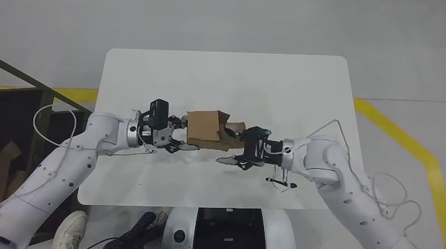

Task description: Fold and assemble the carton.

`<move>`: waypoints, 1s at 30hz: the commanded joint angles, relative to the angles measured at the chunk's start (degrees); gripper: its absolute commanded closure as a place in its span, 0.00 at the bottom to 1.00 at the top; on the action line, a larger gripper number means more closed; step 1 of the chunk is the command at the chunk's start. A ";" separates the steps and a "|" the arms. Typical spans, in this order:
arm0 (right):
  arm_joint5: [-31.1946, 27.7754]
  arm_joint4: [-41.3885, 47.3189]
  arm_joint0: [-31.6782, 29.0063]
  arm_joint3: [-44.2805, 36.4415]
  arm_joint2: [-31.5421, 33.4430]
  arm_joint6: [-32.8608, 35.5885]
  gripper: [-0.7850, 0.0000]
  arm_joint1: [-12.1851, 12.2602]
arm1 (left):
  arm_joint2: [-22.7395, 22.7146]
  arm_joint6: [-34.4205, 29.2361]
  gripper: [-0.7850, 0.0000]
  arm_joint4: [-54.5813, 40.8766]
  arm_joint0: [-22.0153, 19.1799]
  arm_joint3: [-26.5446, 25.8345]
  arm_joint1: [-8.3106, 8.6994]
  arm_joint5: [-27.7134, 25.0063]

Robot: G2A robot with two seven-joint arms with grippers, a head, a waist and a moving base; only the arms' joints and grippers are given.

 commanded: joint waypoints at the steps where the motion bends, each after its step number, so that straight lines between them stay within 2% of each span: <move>1: -0.29 1.08 0.04 0.36 0.45 -0.74 0.03 0.07 | -0.31 -0.01 0.66 -0.31 0.27 0.06 0.04 0.00; 4: -0.58 3.71 -0.27 1.51 2.29 -2.28 0.05 0.34 | -1.04 0.20 0.65 -0.61 0.83 0.15 0.15 0.00; 5: -0.84 5.13 -0.47 2.18 3.12 -2.78 0.27 0.46 | -1.34 0.27 0.65 -0.60 1.03 0.08 0.20 0.00; 6: -1.15 6.76 -0.64 2.88 3.93 -3.19 0.71 0.59 | -1.65 0.38 0.64 -0.59 1.26 0.01 0.26 0.00; 7: -1.55 8.69 -0.74 3.69 4.68 -3.48 1.00 0.72 | -1.94 0.47 0.64 -0.57 1.52 -0.08 0.32 0.00; 15: -2.40 22.37 1.93 8.54 3.87 1.51 1.00 0.95 | -3.55 0.84 0.65 0.13 3.29 -1.80 0.62 0.00; 22: 1.35 26.42 5.87 9.62 -0.31 9.06 1.00 0.56 | -4.19 1.18 0.64 1.15 3.94 -2.97 0.50 0.00; 30: 1.74 30.76 8.98 11.30 -3.75 13.59 1.00 0.16 | -3.14 1.17 0.65 2.12 4.08 -4.56 0.10 0.00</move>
